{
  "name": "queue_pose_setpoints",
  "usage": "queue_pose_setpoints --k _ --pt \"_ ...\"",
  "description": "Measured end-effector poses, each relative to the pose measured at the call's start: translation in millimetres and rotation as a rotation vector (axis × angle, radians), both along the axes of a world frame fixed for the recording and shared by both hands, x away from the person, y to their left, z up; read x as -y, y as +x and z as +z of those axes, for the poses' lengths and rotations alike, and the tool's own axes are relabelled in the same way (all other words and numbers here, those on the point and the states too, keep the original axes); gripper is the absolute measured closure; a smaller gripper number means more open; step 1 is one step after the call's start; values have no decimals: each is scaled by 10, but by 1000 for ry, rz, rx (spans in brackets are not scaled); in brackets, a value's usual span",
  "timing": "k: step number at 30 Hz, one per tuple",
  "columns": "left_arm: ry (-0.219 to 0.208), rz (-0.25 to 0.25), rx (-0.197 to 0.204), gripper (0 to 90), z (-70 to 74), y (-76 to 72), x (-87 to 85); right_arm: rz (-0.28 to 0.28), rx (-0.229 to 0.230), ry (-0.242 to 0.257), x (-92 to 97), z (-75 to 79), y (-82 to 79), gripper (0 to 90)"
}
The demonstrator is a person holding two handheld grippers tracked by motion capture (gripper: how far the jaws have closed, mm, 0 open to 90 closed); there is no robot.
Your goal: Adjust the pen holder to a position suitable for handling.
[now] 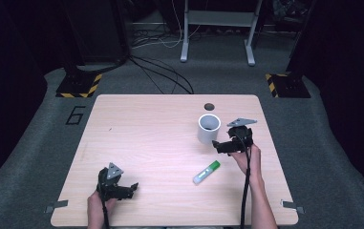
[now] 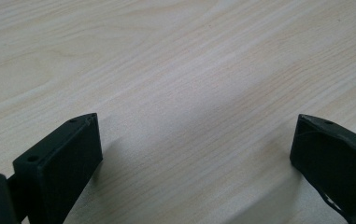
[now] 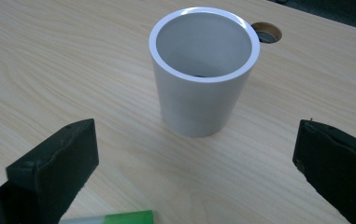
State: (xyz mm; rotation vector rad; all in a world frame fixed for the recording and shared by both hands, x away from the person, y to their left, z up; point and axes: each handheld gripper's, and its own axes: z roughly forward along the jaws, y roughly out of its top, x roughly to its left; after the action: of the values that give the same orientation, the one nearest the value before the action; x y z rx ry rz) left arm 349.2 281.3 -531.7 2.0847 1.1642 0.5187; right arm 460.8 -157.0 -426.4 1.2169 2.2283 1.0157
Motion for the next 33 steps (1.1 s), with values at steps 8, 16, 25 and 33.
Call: queue_pose_setpoints --k 8,16,25,33 --pt "0 0 0 24 0 1 -1 -9 -22 -3 -78 3 126 0" --pt "0 0 0 23 0 1 -1 -9 -42 -14 -167 7 277 0" --pt "0 0 0 24 0 0 0 0 -50 -34 -248 15 467 0" --pt "0 0 0 23 0 0 0 -2 -67 -65 -336 -38 612 2"
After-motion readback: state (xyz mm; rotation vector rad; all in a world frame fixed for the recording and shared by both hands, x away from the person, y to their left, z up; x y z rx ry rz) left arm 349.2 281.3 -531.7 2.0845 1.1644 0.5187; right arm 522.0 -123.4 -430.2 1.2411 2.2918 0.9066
